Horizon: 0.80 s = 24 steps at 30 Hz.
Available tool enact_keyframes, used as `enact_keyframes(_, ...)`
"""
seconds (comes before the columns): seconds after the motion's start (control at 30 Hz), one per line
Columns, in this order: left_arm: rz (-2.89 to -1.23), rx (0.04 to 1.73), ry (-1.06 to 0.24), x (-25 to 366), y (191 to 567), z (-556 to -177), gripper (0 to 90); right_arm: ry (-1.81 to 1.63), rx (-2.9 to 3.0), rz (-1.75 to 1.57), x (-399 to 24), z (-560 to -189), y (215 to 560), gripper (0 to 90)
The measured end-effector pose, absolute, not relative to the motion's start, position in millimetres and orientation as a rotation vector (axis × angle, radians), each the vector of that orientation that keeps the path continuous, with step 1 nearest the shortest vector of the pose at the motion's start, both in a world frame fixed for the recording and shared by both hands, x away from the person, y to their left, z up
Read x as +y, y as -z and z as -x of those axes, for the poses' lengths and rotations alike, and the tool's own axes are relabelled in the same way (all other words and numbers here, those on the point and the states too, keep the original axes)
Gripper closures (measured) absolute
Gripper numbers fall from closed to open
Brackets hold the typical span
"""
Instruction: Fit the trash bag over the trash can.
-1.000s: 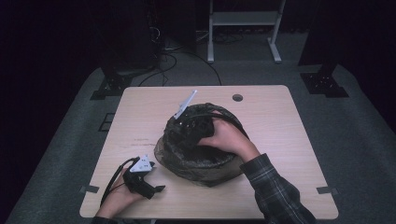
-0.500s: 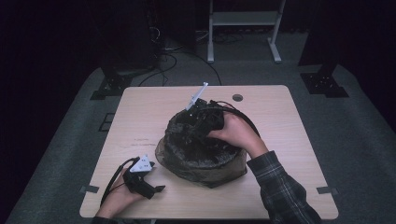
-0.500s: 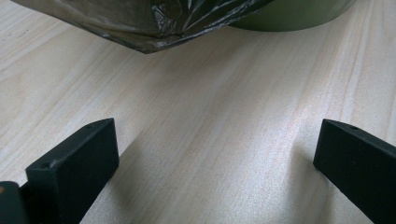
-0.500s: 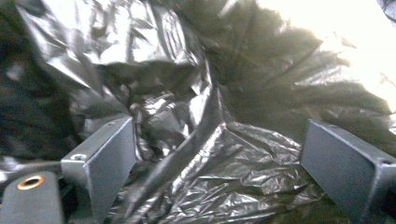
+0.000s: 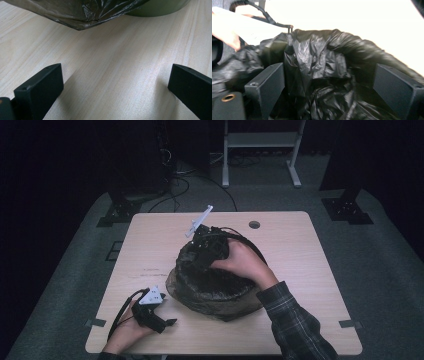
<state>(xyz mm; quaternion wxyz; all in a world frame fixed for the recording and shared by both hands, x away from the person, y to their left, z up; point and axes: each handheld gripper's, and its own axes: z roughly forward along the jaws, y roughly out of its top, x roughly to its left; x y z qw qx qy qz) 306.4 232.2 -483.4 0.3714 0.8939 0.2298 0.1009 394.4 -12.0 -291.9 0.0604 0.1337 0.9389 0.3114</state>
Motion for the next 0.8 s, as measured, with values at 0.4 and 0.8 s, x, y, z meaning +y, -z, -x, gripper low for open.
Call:
enact_keyframes(0.4, -2.292, 0.589, -0.259, 232.2, 483.5, -306.4, 0.0, -0.858, 2.916, -0.389, -2.0, -393.2, 315.1, 9.7)
enact_keyframes(0.8, -2.294, 0.576, -0.254, 231.6, 483.5, -308.0, 0.0, -1.051, 2.786, -0.409, -60.1, -375.0, 272.4, 9.7)
